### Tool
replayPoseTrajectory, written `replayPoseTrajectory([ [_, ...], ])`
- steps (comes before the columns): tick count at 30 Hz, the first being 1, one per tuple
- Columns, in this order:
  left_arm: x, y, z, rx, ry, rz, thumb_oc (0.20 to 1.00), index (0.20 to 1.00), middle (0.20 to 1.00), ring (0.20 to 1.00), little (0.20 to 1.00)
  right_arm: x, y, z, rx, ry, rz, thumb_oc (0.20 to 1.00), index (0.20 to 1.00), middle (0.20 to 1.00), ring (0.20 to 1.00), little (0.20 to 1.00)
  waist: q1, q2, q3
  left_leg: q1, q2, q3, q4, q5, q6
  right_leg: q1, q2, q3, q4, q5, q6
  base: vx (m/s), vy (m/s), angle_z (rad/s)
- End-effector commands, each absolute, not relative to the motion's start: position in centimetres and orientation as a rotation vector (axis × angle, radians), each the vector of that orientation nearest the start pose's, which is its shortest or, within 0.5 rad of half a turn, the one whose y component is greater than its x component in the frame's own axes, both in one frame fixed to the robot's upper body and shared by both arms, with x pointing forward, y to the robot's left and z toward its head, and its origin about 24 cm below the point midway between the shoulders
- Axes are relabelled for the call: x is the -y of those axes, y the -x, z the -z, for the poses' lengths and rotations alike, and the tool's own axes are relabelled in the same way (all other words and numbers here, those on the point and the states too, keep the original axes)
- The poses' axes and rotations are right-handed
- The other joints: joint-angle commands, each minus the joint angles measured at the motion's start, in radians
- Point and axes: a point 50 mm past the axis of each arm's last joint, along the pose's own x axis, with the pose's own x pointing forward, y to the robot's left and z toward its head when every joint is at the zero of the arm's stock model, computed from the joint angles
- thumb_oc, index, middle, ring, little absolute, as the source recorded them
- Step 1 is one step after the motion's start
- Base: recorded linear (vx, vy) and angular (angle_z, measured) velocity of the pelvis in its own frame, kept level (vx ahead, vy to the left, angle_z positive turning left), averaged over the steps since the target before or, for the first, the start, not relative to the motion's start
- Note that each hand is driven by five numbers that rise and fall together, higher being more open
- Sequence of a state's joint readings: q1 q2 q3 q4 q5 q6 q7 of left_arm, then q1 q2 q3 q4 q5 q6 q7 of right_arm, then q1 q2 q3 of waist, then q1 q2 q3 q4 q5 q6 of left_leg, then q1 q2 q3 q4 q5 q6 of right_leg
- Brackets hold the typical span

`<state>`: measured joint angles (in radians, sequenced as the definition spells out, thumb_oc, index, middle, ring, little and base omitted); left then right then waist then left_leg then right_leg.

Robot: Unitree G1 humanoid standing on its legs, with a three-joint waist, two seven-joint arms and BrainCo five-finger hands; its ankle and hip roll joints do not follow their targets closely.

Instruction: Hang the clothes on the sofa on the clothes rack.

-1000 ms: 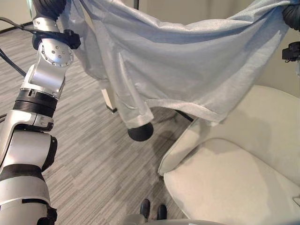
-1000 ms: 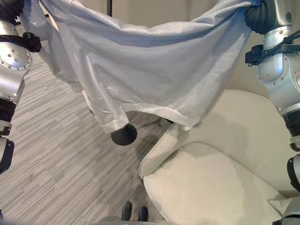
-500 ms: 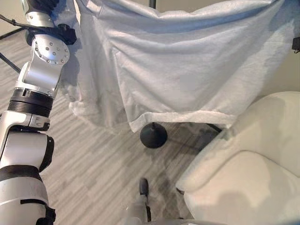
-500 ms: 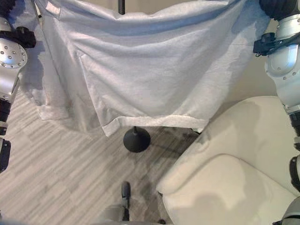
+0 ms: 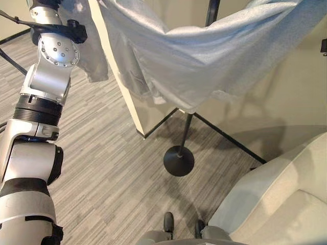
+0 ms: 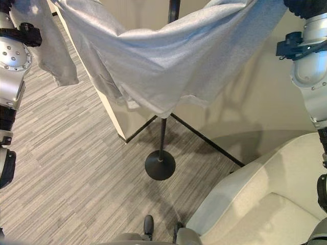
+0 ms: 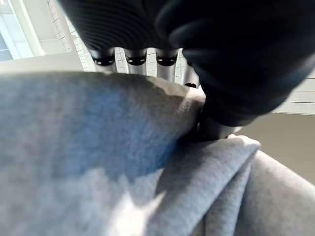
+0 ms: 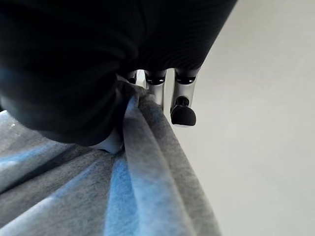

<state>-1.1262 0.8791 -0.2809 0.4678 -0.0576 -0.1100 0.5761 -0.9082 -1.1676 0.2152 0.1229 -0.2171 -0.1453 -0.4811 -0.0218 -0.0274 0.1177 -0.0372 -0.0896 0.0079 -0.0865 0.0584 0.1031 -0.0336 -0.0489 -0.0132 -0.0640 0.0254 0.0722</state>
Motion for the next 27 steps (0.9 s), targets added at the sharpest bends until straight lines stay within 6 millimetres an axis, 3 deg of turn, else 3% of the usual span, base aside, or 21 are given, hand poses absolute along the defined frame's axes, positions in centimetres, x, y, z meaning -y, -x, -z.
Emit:
replayPoseTrajectory([
  [1,-25.8,-32.5,-37.5,0.993,-0.626,-0.657,0.2,0.2,0.2,0.2,0.2,25.9,-27.6,-37.8,1.114,1.153,0.563,0.2,0.2,0.2,0.2,0.2,0.033,-0.043,-0.123,-0.01,0.073,0.061,-0.001,-0.04,-0.136,0.002,-0.045,-0.007,-0.019,0.019,0.103,0.09,-0.061,0.02],
  [18,-26.2,-31.8,-35.1,0.975,-0.604,-0.617,0.2,0.2,0.2,0.2,0.2,25.5,-27.0,-35.0,1.088,1.14,0.467,0.2,0.2,0.2,0.2,0.2,0.033,-0.034,-0.159,0.031,0.099,0.056,-0.001,-0.063,-0.154,0.066,-0.041,-0.053,-0.023,-0.013,0.088,0.05,-0.033,0.07],
  [27,-26.8,-29.4,-35.7,1.088,-0.506,-0.682,0.2,0.2,0.2,0.2,0.2,24.8,-25.6,-35.2,1.182,1.102,0.482,0.2,0.2,0.2,0.2,0.2,0.038,-0.028,-0.173,0.037,0.098,0.066,-0.001,-0.072,-0.151,0.07,-0.05,-0.054,-0.023,-0.014,0.091,0.03,0.008,0.0],
])
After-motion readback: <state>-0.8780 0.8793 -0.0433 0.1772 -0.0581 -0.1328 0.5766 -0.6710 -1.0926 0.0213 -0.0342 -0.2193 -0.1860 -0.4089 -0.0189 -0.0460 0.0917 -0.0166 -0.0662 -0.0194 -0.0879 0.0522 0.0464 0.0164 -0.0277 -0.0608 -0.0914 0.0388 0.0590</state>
